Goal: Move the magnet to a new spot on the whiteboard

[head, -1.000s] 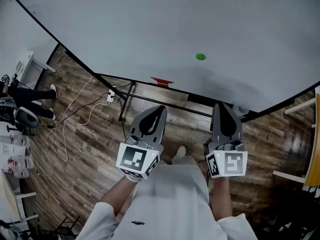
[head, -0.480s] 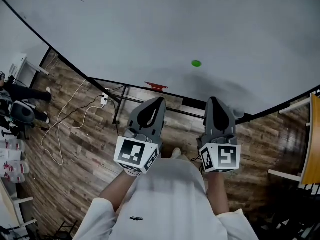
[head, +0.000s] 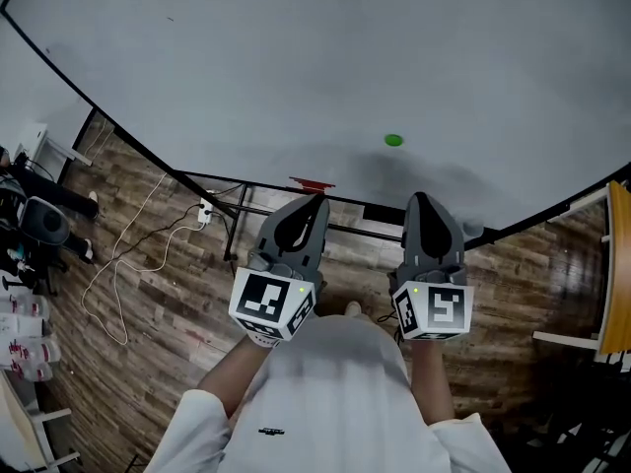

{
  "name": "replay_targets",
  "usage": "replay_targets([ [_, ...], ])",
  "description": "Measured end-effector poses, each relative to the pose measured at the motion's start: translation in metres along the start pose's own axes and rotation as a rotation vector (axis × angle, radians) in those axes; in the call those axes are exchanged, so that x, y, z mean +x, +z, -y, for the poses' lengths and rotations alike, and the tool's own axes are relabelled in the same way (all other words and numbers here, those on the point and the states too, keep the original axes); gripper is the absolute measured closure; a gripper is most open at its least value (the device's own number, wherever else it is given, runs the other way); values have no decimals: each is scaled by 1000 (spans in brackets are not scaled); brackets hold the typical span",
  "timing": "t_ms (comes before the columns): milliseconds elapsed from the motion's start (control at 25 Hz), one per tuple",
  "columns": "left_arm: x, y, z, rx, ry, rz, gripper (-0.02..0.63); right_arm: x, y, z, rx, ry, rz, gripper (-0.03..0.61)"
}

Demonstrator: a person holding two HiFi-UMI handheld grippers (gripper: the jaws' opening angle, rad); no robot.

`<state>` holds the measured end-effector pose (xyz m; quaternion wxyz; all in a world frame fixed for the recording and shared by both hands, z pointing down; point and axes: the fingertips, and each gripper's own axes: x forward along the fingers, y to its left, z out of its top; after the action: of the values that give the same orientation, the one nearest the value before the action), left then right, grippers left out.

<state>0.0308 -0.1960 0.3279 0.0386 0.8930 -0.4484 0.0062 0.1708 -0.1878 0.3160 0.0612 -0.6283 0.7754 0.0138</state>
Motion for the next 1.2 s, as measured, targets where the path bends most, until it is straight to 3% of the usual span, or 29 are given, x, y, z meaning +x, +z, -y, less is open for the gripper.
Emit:
replay_targets([
  [240,-1,1,-11,-3,-17,4,607,12,-10,-11,-15,-6,-24,563],
  [560,8,-3,-23,-12,-38,-1,607,35,-13,-14,-29,-37,-32,480],
  [1200,43,-16,-47,-30,-75,-33,607,80,-39,-1,-57,-171,-102,448],
])
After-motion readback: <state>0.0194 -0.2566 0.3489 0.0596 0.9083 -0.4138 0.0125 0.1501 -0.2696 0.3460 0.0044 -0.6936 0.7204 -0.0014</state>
